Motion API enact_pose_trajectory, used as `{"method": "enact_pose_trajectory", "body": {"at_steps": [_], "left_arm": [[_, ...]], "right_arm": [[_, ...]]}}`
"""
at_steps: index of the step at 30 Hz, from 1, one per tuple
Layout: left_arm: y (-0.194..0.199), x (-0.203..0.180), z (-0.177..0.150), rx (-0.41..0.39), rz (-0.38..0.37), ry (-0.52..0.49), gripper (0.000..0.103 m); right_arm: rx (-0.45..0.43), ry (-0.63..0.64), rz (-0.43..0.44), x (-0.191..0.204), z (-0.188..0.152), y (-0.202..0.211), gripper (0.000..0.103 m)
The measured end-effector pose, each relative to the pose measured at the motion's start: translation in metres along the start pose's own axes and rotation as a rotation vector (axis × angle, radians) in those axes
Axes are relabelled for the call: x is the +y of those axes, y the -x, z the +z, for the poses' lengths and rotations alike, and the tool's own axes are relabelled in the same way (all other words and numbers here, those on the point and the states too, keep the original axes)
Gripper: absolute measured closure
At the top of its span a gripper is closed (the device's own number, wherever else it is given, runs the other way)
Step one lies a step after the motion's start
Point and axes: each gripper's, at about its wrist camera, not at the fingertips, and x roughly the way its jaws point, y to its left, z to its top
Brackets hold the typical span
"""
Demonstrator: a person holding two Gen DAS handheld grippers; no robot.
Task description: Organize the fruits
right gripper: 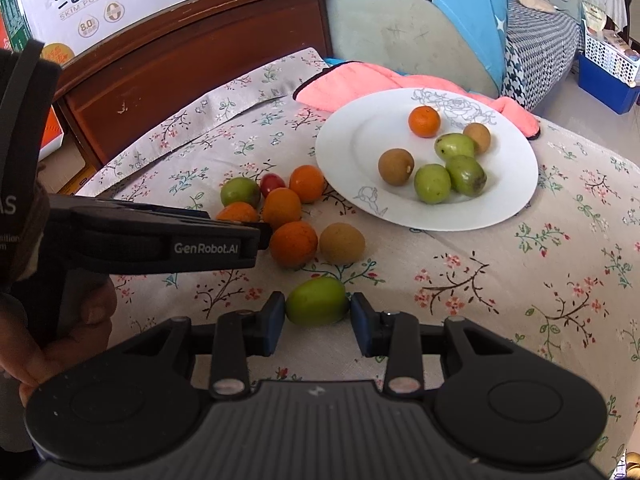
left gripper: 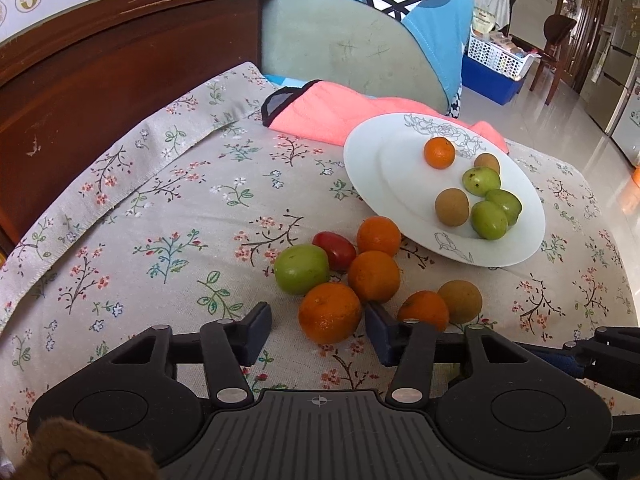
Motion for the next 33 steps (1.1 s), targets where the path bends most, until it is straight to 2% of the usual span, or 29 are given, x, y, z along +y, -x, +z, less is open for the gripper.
{"method": "enact_pose_trajectory", "body": {"at_steps": [1,3,11,18,28,33], "left_arm": [[0.000,-0.001,0.000,0.000,-0.009,-0.007,0.068],[0.002,-0.001,-0.001,-0.001,-0.024,-0.005,0.073],[0.015,0.005,-0.003,-0.021,-0.036,0.011,0.073],[0.033,0.005,0.004,-0.077,-0.060,0.021,0.073],[0.039,-0.001,0.008,-0.096,-0.065,0.019,0.073],[0.048,-0.002,0.017,-0.130,-0.081,0.029,0.073]], "right_arm": [[0.000,0.000,0.000,0.000,0.000,0.000,0.067],[0.000,0.000,0.000,0.000,0.000,0.000,0.067],[-0.011,-0.014,0.002,-0.001,0.003,0.004,0.067],[-0.059,-0.032,0.018,-0.004,0.012,0.017,0.067],[-0.093,-0.069,0.016,-0.011,0.020,0.025,0.067],[-0.124,-0.076,0.021,-0.014,0.028,0.032,0.067]]}}
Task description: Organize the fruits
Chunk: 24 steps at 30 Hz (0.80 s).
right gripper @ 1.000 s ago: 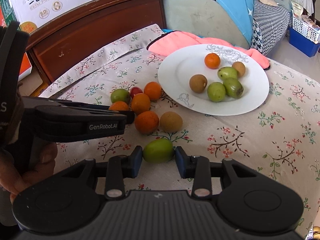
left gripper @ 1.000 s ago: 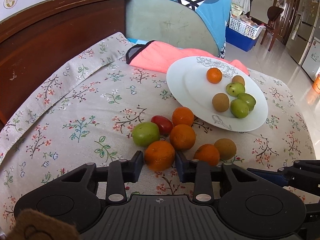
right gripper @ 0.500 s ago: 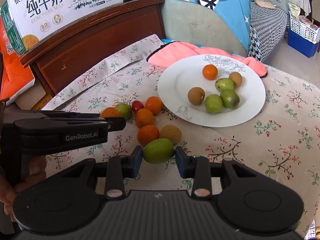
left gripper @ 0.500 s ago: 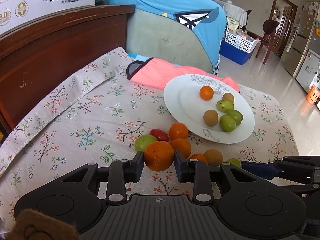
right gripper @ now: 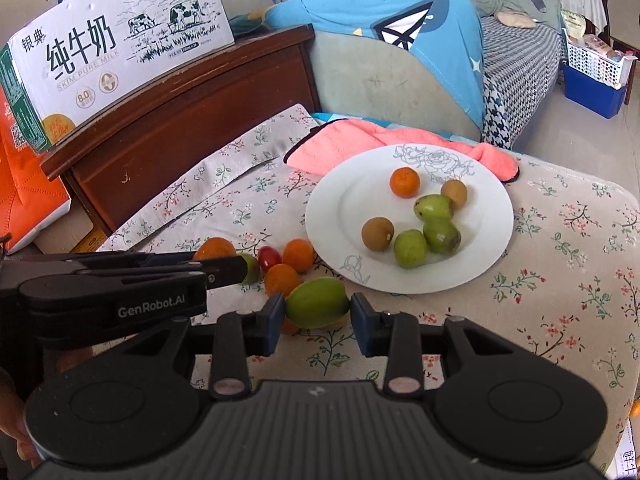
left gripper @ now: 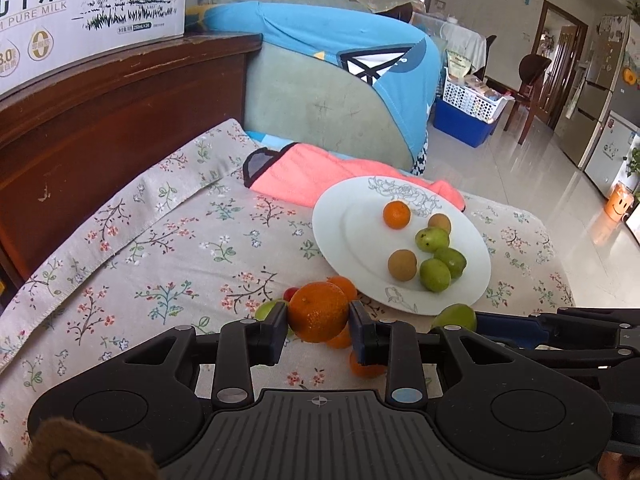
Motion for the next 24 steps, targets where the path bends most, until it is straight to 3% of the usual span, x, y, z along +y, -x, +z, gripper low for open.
{"method": "enact_pose_trajectory", "body": {"at_steps": [8,12,18,24], "left_arm": [[0.000,-0.006,0.032,-0.022,-0.050,0.026,0.073],[-0.008,-0.010,0.049,-0.044,-0.038,-0.007,0.073],[-0.036,-0.012,0.065,-0.005,-0.053,-0.034,0.073],[-0.042,0.007,0.067,0.053,-0.059,0.014,0.073]], "right_arm": [[-0.079,-0.017,-0.010,-0.012,0.037,0.013,0.067],[-0.092,-0.057,-0.015,-0.026,0.054,0.008,0.067],[-0.054,-0.128,-0.031,-0.047,0.068,-0.017,0.067],[-0.012,-0.206,-0.039,-0.066,0.071,-0.034,0.067]]}}
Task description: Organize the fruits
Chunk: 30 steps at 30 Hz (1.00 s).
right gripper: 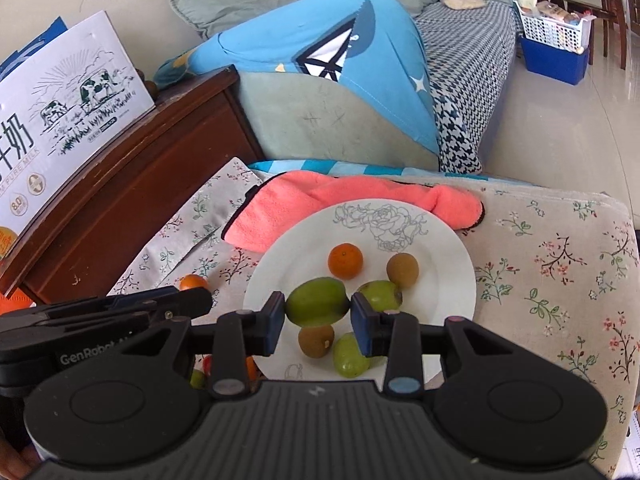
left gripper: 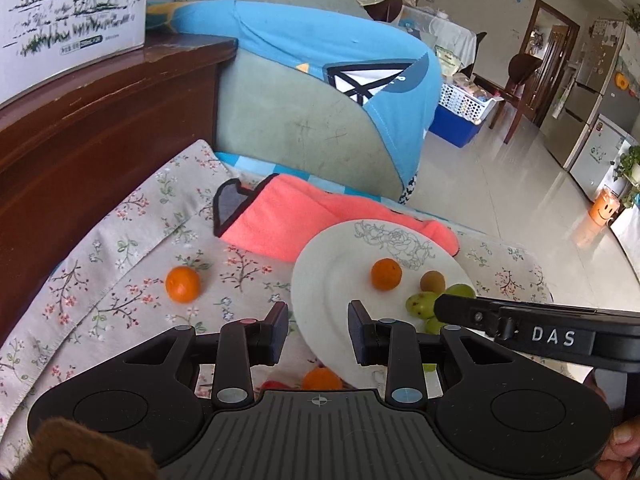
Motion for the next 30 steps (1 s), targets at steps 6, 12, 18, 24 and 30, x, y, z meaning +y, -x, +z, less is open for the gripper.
{"method": "enact_pose_trajectory", "body": {"at_steps": [6,12,18,24,30], "left_arm": [[0.018,0.037,-0.008,0.002,0.031,0.075,0.073],[0.030,0.049,-0.030,0.030,0.096,0.056,0.072],[0.054,0.084,-0.041,-0.020,0.196,0.126,0.071],[0.043,0.089,-0.042,-0.019,0.246,0.148,0.071],[0.009,0.074,-0.011,-0.038,0.221,0.085,0.071]], "right_arm": [[0.015,-0.029,0.028,-0.003,-0.001,-0.001,0.067],[0.028,-0.029,0.049,0.002,-0.005,0.000,0.067],[0.027,-0.028,0.068,0.005,-0.008,0.003,0.067],[0.016,-0.064,0.073,0.002,-0.008,0.008,0.067],[0.037,-0.071,0.078,0.002,-0.011,0.004,0.067]]}}
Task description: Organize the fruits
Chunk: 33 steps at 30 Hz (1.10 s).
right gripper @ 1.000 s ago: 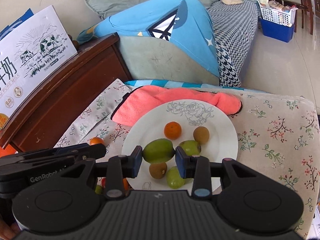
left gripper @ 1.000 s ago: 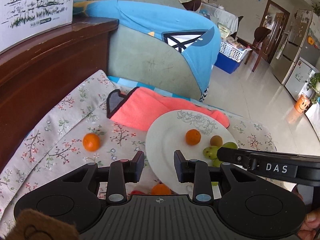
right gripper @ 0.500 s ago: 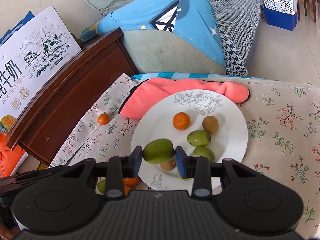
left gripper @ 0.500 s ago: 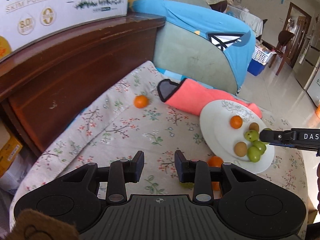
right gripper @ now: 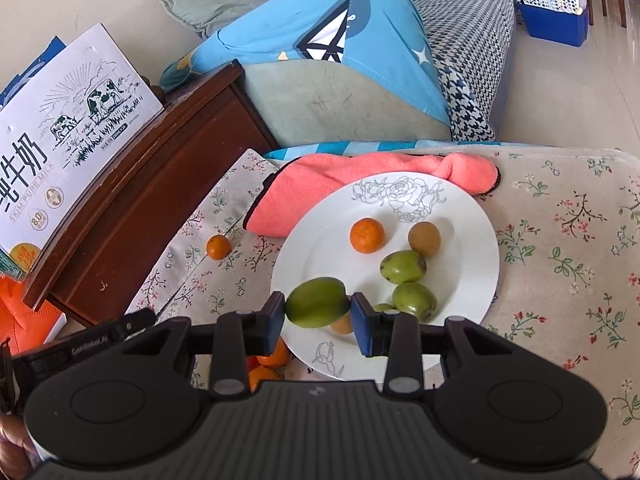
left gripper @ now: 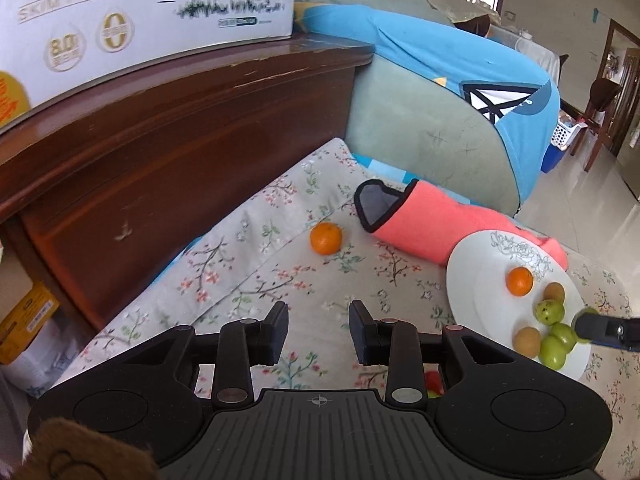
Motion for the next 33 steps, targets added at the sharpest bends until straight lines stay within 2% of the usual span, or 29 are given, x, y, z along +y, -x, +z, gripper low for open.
{"method": "enact_pose_trajectory", "body": {"at_steps": [4,9,12,16,21,25,29,33], "left_arm": [[-0.035,-0.013,0.018,0.010,0.000,-0.077,0.071],[-0.078,-0.012,0.031,0.046,-0.001,-0.104,0.071],[-0.096,-0.008,0.034,0.046,0.017,-0.082,0.071],[-0.117,-0.003,0.034,0.079,0.044,-0.004,0.071],[-0.125,-0.003,0.037,0.041,0.049,0.018,0.071],[-0.129,-0.011,0.035,0.019,0.063,-0.032,0.071],[-0.129,-0.009,0.035,0.005,0.040,-0.017,0.071],[-0.130,-0.010,0.035,-0.002,0.049,-0.022,0.074]], "right_arm": [[0.022,0.000,0.015,0.002,0.000,-0.005,0.067],[0.042,0.013,0.041,0.007,0.001,-0.010,0.067],[0.049,0.025,0.047,0.010,0.001,-0.013,0.067],[0.055,0.047,0.045,0.016,0.000,-0.017,0.067],[0.066,0.058,0.044,0.019,0.000,-0.023,0.067],[0.075,0.059,0.041,0.020,-0.001,-0.026,0.067],[0.076,0.058,0.044,0.020,-0.001,-0.026,0.067],[0.072,0.058,0.047,0.021,-0.001,-0.025,0.067]]}}
